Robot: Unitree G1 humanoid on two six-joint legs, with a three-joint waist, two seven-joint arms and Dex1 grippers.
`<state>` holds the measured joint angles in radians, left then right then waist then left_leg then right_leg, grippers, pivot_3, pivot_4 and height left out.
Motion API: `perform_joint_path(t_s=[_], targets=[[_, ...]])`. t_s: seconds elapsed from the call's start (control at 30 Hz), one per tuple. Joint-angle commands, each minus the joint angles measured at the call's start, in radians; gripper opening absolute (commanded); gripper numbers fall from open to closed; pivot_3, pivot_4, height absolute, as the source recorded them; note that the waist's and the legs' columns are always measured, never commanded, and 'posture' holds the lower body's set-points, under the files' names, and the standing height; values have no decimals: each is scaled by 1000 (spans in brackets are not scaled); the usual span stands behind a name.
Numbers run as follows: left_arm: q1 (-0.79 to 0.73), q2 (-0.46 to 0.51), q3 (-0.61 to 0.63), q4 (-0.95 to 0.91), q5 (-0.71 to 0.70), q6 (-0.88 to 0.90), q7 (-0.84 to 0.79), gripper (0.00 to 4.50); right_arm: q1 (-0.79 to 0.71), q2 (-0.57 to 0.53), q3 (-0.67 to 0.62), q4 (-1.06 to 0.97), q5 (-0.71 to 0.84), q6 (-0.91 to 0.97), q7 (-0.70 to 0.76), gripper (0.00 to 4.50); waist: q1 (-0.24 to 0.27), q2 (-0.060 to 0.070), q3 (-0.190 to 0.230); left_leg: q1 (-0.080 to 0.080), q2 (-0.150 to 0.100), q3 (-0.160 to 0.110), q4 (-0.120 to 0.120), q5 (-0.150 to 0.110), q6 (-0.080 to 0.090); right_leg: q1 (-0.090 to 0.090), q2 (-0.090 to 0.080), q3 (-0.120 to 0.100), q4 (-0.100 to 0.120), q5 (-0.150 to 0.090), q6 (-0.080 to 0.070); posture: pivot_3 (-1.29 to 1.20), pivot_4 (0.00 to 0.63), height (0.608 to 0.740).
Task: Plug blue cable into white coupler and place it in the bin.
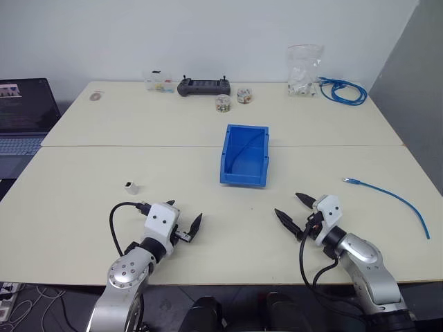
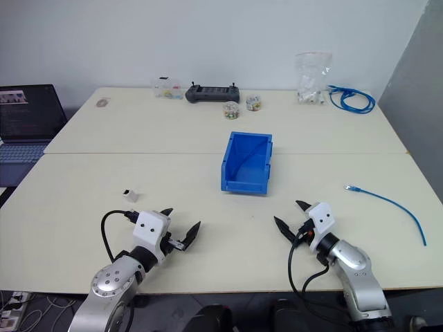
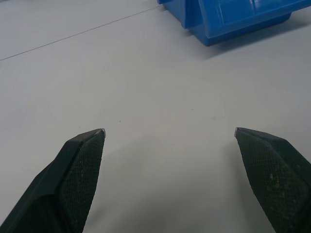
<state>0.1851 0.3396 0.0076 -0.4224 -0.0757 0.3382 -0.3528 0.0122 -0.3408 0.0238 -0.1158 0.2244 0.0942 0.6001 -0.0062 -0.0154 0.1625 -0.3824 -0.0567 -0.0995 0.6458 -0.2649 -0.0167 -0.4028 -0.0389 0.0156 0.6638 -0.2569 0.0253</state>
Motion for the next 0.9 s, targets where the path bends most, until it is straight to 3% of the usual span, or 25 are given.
perform_joint_path(t_s=[0.03, 0.23, 0.53, 0.73, 0.9], targets=[[-1, -5, 5, -39, -19, -40, -9, 4500, -14, 0, -7, -26, 5, -19, -2, 4457, 0, 0, 0, 0, 0, 0, 0, 0, 0, 0, 0, 0, 0, 0, 0, 0, 150, 740], [3, 5, 1, -50, -6, 4, -6, 4500, -11, 0, -6, -26, 2, -21, -4, 4457, 0, 0, 0, 0, 0, 0, 0, 0, 0, 0, 0, 0, 0, 0, 0, 0, 150, 740], [-29, 51, 37, -28, -87, -120, -127, 4500, 15, -2, -21, -61, 8, -12, -23, 4457, 1, 0, 0, 0, 0, 1, 0, 0, 0, 0, 0, 0, 0, 0, 0, 0, 150, 740], [-212, 121, -53, -14, -172, -59, -305, 4500, 76, -6, -101, -165, 43, 1, -75, 4457, 4, 0, 0, 0, 0, 1, 0, 0, 0, 0, 0, 0, 0, 0, 0, 0, 150, 740], [-395, 136, -161, 47, -229, 35, -435, 4500, 102, -89, -274, -170, 80, 29, -96, 4457, 4, 0, 0, 0, -1, 2, 1, 0, 0, 0, 0, 1, 0, 0, 0, 0, 150, 740]])
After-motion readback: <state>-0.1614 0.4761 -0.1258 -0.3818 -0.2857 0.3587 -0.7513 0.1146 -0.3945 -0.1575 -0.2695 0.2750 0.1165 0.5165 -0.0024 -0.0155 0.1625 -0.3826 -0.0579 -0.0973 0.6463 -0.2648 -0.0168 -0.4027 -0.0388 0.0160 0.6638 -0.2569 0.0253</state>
